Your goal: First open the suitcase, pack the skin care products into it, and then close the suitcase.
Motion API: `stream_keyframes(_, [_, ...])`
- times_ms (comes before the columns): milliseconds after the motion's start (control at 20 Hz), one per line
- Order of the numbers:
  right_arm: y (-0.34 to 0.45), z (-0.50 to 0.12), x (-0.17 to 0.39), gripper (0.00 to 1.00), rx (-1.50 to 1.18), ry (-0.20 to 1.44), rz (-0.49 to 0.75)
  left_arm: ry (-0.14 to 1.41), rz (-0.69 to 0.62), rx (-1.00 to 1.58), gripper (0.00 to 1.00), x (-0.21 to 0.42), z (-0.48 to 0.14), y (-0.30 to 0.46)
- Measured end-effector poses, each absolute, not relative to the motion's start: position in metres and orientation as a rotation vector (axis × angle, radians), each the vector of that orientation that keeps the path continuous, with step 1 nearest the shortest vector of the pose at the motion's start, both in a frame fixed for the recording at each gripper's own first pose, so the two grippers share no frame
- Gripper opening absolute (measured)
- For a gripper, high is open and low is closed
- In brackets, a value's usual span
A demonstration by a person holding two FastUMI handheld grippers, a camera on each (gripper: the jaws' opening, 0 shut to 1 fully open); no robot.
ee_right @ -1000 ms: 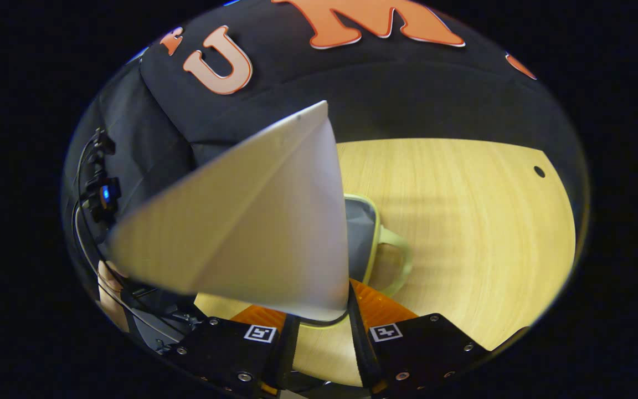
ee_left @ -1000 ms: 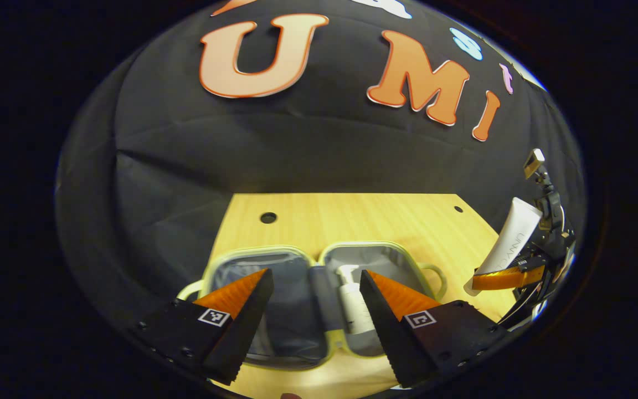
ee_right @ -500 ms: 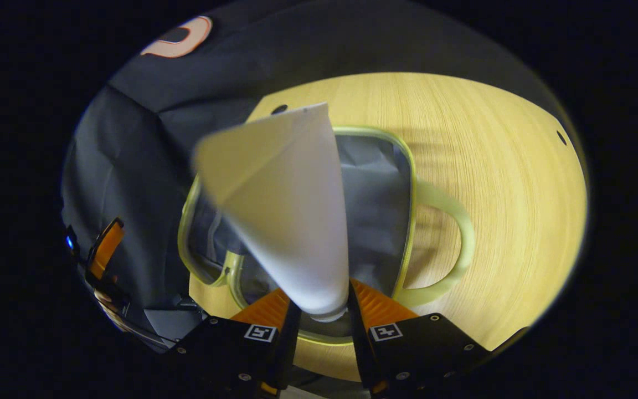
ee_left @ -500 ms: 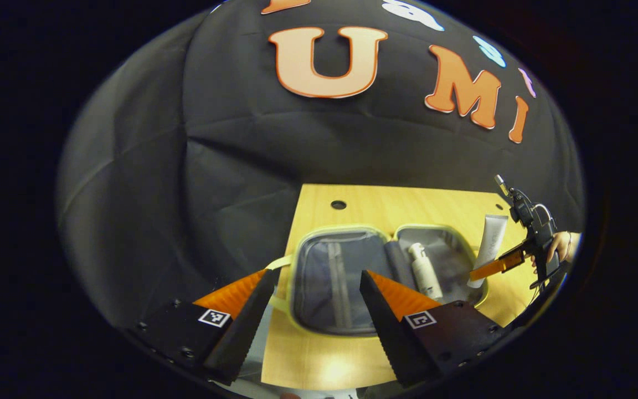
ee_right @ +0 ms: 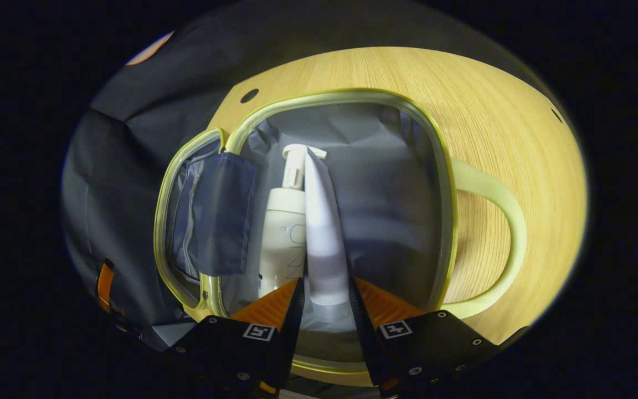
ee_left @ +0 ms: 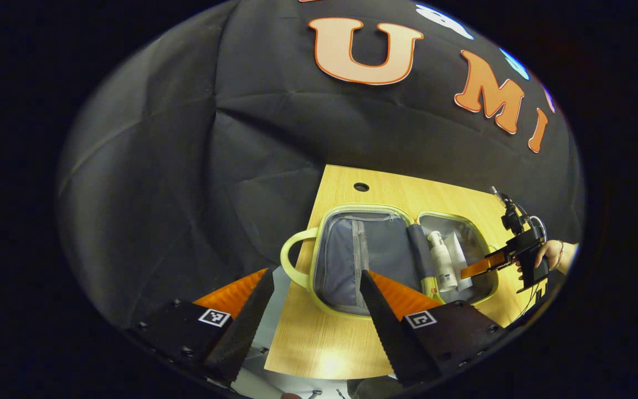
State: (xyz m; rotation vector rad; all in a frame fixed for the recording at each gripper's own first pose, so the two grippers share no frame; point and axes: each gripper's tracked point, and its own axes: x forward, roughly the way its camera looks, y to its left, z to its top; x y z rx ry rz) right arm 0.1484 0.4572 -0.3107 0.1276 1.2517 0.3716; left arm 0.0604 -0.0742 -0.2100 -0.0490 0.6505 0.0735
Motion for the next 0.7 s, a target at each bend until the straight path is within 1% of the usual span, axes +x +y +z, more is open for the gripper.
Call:
stream_keyframes(50, [0.457,-0.304,0.150,0.62,0.133,1.235,0.375,0.648,0.072,-0.052,0.98,0.061,-0.210,-0.075])
stream_keyframes(100, [0.458,-0.297,0.150,0.69,0.141,1.216,0.383,0.646,0.069,-0.054,0.98,0.062,-0.210,-0.075])
stream_keyframes(150, [0.457,-0.289,0.151,0.78,0.141,1.191,0.389,0.641,0.067,-0.053,0.98,0.063,-0.210,-0.075])
stream_keyframes(200, [0.456,-0.280,0.152,0.90,0.133,1.164,0.399,0.636,0.067,-0.052,0.98,0.064,-0.208,-0.077])
stream_keyframes(250, [0.453,-0.272,0.151,0.94,0.122,1.133,0.406,0.629,0.060,-0.054,0.98,0.067,-0.204,-0.081])
stream_keyframes(400, [0.444,-0.244,0.151,0.95,0.109,1.032,0.408,0.589,0.029,-0.054,0.98,0.075,-0.194,-0.099])
stream_keyframes(450, [0.440,-0.234,0.149,0.95,0.112,1.005,0.408,0.573,0.019,-0.061,1.00,0.080,-0.193,-0.104])
stream_keyframes(500, [0.437,-0.223,0.147,0.95,0.118,0.975,0.413,0.556,0.007,-0.074,0.98,0.083,-0.192,-0.107])
stream_keyframes(600, [0.432,-0.204,0.141,0.95,0.124,0.923,0.419,0.510,0.007,-0.127,0.98,0.096,-0.191,-0.101])
stream_keyframes(700, [0.419,-0.188,0.137,0.95,0.116,0.882,0.408,0.482,0.025,-0.229,0.98,0.108,-0.198,-0.079])
